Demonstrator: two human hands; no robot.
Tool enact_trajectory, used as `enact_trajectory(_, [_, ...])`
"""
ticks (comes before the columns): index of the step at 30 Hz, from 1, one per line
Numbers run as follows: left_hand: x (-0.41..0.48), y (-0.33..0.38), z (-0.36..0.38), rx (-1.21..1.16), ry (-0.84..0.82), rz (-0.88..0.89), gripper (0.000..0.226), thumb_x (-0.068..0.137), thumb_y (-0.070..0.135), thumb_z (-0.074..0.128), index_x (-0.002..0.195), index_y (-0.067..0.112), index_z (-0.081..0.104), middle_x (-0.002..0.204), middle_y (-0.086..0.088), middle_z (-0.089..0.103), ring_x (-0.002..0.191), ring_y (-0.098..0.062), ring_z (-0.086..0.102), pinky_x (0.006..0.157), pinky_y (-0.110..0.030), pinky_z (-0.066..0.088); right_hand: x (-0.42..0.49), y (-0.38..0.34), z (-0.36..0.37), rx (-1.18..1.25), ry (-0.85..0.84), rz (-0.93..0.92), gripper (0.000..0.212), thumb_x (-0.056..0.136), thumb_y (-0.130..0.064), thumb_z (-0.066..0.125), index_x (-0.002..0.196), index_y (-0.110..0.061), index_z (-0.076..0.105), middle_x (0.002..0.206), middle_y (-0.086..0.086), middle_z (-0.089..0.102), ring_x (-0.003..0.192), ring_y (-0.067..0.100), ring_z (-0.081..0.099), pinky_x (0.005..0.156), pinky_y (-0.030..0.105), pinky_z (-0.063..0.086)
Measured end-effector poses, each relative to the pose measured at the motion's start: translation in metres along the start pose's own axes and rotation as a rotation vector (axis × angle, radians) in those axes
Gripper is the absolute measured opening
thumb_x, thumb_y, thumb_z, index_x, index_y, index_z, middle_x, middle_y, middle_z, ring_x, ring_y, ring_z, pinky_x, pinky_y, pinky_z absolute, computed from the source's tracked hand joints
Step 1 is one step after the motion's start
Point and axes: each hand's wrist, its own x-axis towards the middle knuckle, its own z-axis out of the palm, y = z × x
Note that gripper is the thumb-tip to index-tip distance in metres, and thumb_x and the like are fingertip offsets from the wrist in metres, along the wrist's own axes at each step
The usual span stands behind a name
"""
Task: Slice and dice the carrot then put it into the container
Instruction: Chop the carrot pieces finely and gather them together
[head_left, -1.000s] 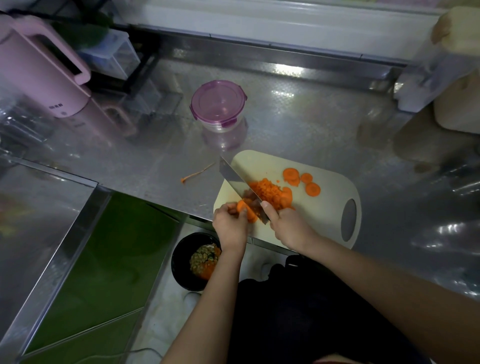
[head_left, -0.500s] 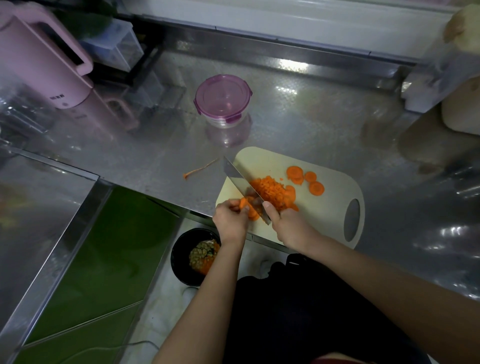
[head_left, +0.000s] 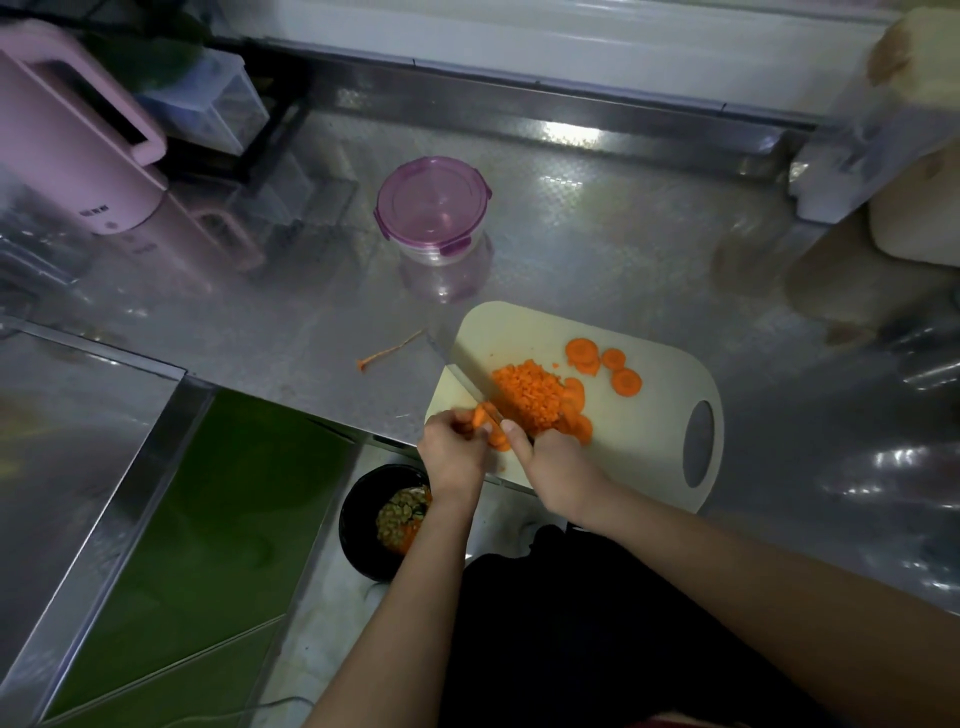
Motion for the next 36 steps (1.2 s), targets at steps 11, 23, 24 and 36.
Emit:
enact_trajectory(11, [-0.001,0.0,0.001,-0.049,0.001,0.004,0.013,0.078,0.004,0.071,0.081,0.014,0.063,0.085,-0.007,0.068,0.08,-0.021,0.065,0.08,-0.034,0.054,0.017,0.005,-0.007,0.075,-0.009,-0.014,0.065,0.1,-0.048,0.026,0.049,-0.01,0.038,0.052,0.007,0.045,0.057,0.023,0.048,0.066,0.028,0.035])
enact_trajectory(23, [-0.001,-0.002,0.004,-0.075,0.023,-0.061,0.011,0.079,0.006,0.072,0.087,0.009,0.065,0.087,-0.009,0.07,0.082,-0.022,0.066,0.081,-0.037,0.055,0.002,0.013,-0.008,0.126,0.01,-0.031,0.066,0.1,-0.05,0.025,0.046,-0.014,0.036,0.049,0.002,0.04,0.051,0.015,0.041,0.054,0.023,0.032])
enact_trajectory(24, [-0.001,-0.002,0.004,-0.079,0.022,-0.058,0.01,0.079,0.006,0.071,0.087,0.009,0.065,0.087,-0.01,0.07,0.081,-0.022,0.066,0.081,-0.036,0.055,0.0,0.014,-0.008,0.126,0.004,-0.025,0.066,0.099,-0.05,0.025,0.046,-0.015,0.036,0.049,0.002,0.039,0.05,0.015,0.04,0.053,0.024,0.031])
enact_trajectory(36, [-0.001,0.002,0.002,-0.034,0.025,-0.049,0.01,0.08,0.008,0.072,0.087,0.007,0.065,0.084,-0.006,0.065,0.08,-0.018,0.061,0.078,-0.028,0.051,-0.01,0.013,-0.005,0.08,0.004,-0.046,0.065,0.099,-0.05,0.026,0.05,-0.01,0.041,0.054,0.007,0.046,0.059,0.022,0.05,0.063,0.03,0.038])
